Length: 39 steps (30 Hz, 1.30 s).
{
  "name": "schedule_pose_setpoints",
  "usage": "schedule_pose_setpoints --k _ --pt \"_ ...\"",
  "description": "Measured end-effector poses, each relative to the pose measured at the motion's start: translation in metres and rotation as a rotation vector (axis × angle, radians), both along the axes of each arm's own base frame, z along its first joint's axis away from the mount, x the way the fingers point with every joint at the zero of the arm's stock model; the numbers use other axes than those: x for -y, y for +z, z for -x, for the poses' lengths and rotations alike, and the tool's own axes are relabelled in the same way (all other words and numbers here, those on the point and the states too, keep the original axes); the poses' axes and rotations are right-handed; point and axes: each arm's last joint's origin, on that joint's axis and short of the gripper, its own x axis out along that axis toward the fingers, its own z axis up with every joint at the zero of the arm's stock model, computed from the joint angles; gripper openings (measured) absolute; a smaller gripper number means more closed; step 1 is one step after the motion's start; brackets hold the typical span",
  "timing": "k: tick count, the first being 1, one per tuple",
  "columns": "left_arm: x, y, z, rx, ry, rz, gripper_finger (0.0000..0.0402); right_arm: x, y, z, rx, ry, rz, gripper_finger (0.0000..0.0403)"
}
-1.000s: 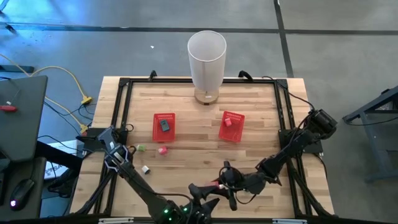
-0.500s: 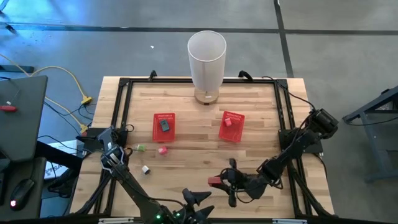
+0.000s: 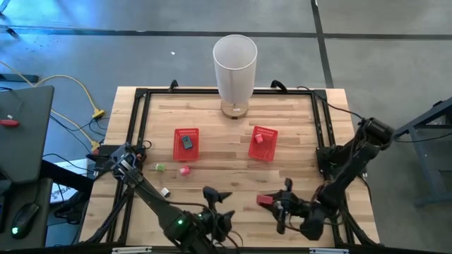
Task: Pick & Place Office items
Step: Put the red charger adapter into the right red bin
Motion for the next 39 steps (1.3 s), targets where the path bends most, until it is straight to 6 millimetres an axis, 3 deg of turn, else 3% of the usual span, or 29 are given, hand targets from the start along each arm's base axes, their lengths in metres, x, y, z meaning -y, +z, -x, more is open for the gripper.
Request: schedule_pose_setpoints --k 5,9,13,20,33,39 --pt "-0.014 -0.006 0.016 -0.078 0.1 -0.06 0.0333 0.003 -0.007 0.013 -0.027 -0.061 -0.02 0.0106" --pt "-0.025 -0.016 0.026 -0.064 0.203 -0.094 0.0333 0.01 -0.01 0.01 -0.042 -0.108 -0.024 0.0106" --pt "-0.031 -0.023 0.032 -0.059 0.207 -0.154 0.0333 0.017 -0.01 0.001 -0.053 -0.133 -0.037 0.0106" --pt "-0.058 -0.042 0.054 -0.078 0.272 -0.171 0.0333 0.033 -0.011 -0.016 -0.108 -0.152 -0.05 0.0106" --pt "-0.122 -0.054 0.109 0.159 0.386 -0.15 0.0333 0.071 -0.006 -0.056 -0.145 -0.16 -0.037 0.0106" --pt "-0.132 -0.069 0.11 0.147 0.432 -0.074 0.0333 0.082 0.001 -0.071 -0.117 -0.109 0.021 0.0106"
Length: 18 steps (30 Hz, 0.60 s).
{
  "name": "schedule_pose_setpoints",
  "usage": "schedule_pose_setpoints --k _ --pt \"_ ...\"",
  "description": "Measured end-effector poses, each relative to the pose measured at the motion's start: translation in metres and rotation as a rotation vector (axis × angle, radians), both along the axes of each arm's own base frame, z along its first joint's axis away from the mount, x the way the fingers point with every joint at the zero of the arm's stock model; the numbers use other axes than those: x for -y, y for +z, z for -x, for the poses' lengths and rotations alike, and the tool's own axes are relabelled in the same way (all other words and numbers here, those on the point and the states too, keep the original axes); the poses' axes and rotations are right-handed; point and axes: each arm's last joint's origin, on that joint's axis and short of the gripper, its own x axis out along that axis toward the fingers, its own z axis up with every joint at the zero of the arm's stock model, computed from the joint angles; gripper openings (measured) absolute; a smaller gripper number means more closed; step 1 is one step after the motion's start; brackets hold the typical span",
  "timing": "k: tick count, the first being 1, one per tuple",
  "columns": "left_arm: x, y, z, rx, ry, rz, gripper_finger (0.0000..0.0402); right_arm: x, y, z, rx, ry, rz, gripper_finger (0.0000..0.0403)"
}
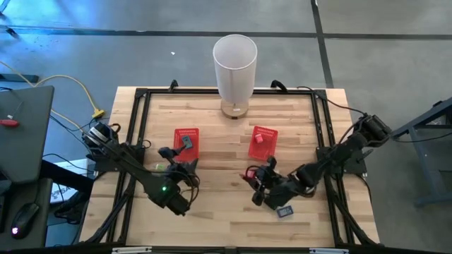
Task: Pick & Place Office items
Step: Put the red charger adapter into the right red bin
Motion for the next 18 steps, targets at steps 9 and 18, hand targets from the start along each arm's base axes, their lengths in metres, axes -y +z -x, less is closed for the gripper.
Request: schedule_pose_setpoints --k 9,18 --pt "-0.01 -0.011 -0.024 -0.132 -0.024 0.041 0.0333 0.011 0.004 -0.011 0.001 0.065 0.035 0.0106" --pt "-0.033 -0.002 -0.053 -0.275 -0.14 0.142 0.0333 0.012 0.003 -0.011 -0.021 0.087 0.078 0.0106"
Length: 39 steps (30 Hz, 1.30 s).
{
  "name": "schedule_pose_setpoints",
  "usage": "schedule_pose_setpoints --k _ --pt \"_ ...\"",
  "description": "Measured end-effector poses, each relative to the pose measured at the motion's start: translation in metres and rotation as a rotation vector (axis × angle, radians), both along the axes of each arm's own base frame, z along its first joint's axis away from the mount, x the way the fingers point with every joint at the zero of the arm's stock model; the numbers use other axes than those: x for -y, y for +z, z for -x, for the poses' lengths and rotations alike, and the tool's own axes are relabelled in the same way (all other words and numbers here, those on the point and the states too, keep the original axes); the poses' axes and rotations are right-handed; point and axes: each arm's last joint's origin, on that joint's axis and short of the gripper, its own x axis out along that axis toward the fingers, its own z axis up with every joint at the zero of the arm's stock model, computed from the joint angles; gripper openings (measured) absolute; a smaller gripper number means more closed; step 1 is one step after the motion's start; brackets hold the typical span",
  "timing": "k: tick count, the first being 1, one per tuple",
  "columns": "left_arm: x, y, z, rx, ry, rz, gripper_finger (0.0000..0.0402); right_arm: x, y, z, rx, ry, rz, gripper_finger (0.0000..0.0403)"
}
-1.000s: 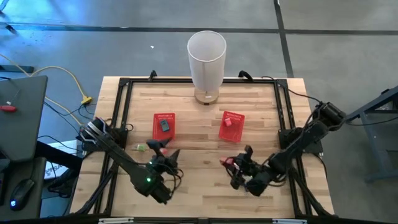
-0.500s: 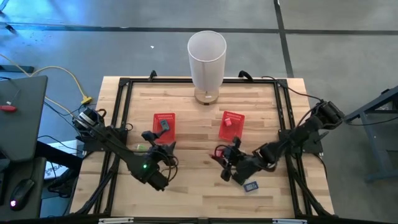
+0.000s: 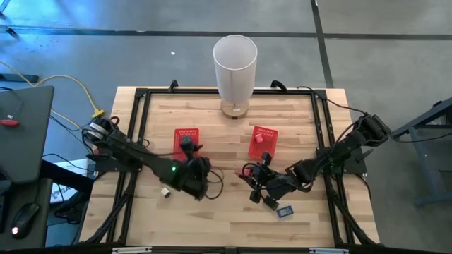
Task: Pick & Place Office items
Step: Put the red charger adapter into the right red bin
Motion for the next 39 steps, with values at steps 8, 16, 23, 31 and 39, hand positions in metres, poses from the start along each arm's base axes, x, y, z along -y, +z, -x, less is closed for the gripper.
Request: schedule_pose_setpoints --k 8,16,23,31,39 --pt "-0.021 0.022 -0.018 -0.02 -0.25 0.214 0.0333 0.003 0.0 0.0 -0.006 -0.02 0.055 0.0106" --pt "-0.056 0.035 0.009 0.141 -0.449 0.452 0.0333 0.008 0.01 0.007 -0.009 -0.041 0.083 0.0106" --pt "-0.087 0.013 0.049 0.383 -0.435 0.51 0.0333 0.015 0.015 0.012 -0.029 -0.054 0.093 0.0106" --pt "-0.099 -0.02 0.074 0.479 -0.402 0.516 0.0333 0.049 0.029 0.016 -0.139 -0.116 -0.055 0.0106" --pt "-0.099 -0.032 0.076 0.473 -0.4 0.517 0.0333 0.097 0.052 0.012 -0.347 -0.209 -0.255 0.0106"
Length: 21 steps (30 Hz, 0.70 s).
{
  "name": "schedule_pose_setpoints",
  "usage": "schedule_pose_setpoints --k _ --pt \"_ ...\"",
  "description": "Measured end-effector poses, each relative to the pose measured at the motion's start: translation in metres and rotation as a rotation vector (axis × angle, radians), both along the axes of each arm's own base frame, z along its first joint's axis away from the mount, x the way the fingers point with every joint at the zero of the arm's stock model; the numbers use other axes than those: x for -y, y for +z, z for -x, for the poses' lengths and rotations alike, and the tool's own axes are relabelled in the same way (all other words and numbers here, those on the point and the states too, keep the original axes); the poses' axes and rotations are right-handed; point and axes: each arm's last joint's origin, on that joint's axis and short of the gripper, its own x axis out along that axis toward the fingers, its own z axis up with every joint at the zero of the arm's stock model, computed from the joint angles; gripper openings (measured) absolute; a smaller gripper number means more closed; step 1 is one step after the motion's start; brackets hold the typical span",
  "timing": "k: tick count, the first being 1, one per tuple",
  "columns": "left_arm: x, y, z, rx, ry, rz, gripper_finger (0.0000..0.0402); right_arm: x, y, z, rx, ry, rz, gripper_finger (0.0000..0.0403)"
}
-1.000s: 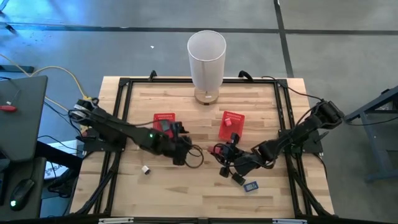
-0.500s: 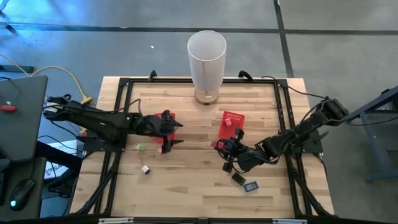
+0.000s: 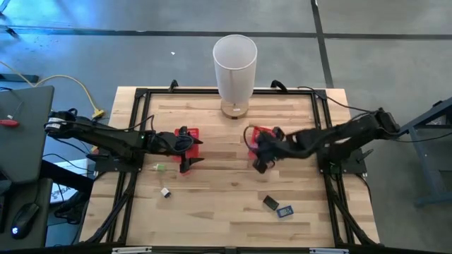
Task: Pick & Place Office items
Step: Put the red charger adapter into the right red bin
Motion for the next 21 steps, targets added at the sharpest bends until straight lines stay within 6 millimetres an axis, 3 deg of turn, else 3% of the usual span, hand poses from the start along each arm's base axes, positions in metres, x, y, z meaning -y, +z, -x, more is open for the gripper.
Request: schedule_pose_setpoints --k 10,16,21 --pt "0.007 0.0 0.0 0.001 -0.039 0.013 0.0333 0.055 -0.005 0.008 -0.189 -0.103 -0.179 0.0106" --pt "0.017 0.0 0.002 0.003 -0.073 0.046 0.0333 0.076 -0.022 0.003 -0.286 -0.133 -0.213 0.0106" --pt "0.025 0.001 0.003 0.01 -0.103 0.068 0.0333 0.082 -0.046 -0.009 -0.377 -0.115 -0.239 0.0106"
